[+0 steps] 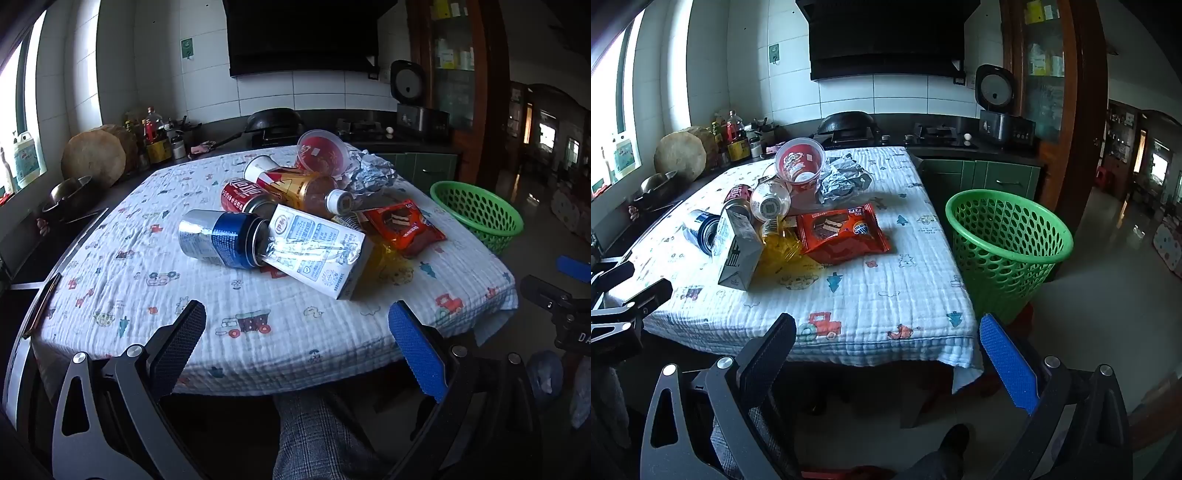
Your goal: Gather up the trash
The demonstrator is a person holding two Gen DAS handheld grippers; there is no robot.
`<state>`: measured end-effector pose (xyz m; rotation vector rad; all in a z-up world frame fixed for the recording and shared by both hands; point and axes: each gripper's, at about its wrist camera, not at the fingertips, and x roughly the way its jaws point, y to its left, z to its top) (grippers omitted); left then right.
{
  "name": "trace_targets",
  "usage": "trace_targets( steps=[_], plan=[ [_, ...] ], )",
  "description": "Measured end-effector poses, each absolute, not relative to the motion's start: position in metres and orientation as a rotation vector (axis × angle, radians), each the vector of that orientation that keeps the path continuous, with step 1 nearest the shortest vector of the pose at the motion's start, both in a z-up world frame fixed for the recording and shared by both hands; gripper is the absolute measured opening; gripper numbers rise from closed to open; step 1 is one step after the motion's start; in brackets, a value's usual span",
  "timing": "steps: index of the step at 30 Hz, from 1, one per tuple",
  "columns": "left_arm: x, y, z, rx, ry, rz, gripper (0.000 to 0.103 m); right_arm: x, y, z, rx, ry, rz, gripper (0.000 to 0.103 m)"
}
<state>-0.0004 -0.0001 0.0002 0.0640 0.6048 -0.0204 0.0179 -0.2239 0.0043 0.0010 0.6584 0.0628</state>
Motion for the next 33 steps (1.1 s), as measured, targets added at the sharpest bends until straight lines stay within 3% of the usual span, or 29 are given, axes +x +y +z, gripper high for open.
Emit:
trace_targets(
  steps=[33],
  plan=[
    [-0.0007, -0.0001, -0.0012, 0.061, 0.618, -0.004, 0.098, 0.0136, -0.2257, 0.0061, -0.002, 0.647, 0.053, 0.097]
  ],
)
